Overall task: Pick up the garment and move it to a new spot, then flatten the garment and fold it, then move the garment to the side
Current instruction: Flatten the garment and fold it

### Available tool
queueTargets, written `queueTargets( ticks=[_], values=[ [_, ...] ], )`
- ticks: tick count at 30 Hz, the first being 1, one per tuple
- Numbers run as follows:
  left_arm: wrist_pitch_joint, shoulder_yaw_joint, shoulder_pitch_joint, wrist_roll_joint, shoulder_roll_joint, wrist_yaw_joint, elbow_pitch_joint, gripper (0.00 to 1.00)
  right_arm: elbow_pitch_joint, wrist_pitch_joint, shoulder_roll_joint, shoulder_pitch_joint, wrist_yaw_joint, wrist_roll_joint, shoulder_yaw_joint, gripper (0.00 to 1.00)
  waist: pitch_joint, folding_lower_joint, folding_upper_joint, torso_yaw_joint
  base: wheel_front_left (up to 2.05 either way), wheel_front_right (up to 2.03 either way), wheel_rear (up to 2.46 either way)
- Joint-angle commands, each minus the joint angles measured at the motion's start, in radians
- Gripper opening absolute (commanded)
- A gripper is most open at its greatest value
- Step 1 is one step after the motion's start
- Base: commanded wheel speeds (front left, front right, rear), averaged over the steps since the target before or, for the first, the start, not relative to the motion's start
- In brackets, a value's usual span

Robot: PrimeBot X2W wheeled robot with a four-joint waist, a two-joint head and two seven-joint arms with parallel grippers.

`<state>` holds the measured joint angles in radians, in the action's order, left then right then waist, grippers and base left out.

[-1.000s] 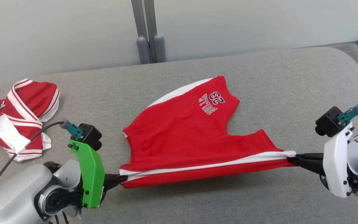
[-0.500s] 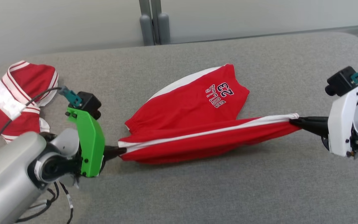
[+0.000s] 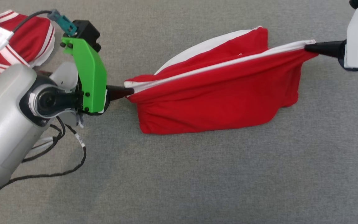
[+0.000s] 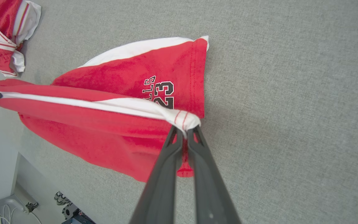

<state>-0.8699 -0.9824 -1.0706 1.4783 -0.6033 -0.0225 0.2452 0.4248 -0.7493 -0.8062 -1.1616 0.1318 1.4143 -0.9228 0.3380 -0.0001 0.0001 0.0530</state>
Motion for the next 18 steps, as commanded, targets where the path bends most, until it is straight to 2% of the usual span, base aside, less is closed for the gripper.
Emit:
queueTargets(
  ticks=[1, 7, 13, 14, 15, 16, 17, 18],
  values=[
    [-0.010, 0.006, -0.027, 0.005, 0.008, -0.008, 0.022, 0.00, 0.034, -0.012, 0.006, -0.032, -0.002, -0.017, 0.006, 0.00, 0.104, 0.0001, -0.0001, 0.079, 0.00, 0.00, 0.00],
    [-0.033, 0.018, -0.102, 0.004, 0.059, -0.012, 0.091, 0.00, 0.169, -0.037, 0.077, -0.135, -0.002, -0.067, 0.022, 0.00, 0.173, 0.0001, -0.0001, 0.116, 0.00, 0.00, 0.00],
    [-0.020, 0.016, -0.130, -0.005, 0.103, 0.015, 0.153, 0.00, 0.230, -0.030, 0.136, -0.179, -0.002, -0.090, 0.023, 0.00, 0.191, 0.0001, -0.0001, 0.130, 0.00, 0.00, 0.00],
    [-0.012, 0.017, -0.130, -0.010, 0.108, 0.022, 0.164, 0.37, 0.232, -0.021, 0.143, -0.183, -0.002, -0.097, 0.023, 0.00, 0.192, 0.0001, -0.0001, 0.130, 0.00, 0.00, 0.00],
    [-0.002, 0.021, -0.130, -0.010, 0.112, 0.029, 0.174, 0.78, 0.235, -0.009, 0.147, -0.185, -0.002, -0.103, 0.023, 0.16, 0.192, 0.0001, -0.0001, 0.130, 0.00, 0.00, 0.00],
    [0.002, 0.024, -0.126, -0.005, 0.117, 0.035, 0.182, 0.94, 0.237, 0.001, 0.150, -0.186, -0.002, -0.107, 0.023, 0.34, 0.190, 0.0001, -0.0001, 0.130, 0.00, 0.00, 0.00],
    [0.007, 0.026, -0.121, 0.000, 0.123, 0.043, 0.192, 1.00, 0.240, 0.014, 0.153, -0.187, -0.002, -0.111, 0.024, 0.91, 0.188, 0.0001, -0.0001, 0.129, 0.00, 0.00, 0.00],
    [0.010, 0.027, -0.117, 0.003, 0.127, 0.050, 0.200, 1.00, 0.241, 0.023, 0.156, -0.185, -0.002, -0.114, 0.024, 1.00, 0.184, 0.0001, -0.0001, 0.127, 0.00, 0.00, 0.00]
  ],
)
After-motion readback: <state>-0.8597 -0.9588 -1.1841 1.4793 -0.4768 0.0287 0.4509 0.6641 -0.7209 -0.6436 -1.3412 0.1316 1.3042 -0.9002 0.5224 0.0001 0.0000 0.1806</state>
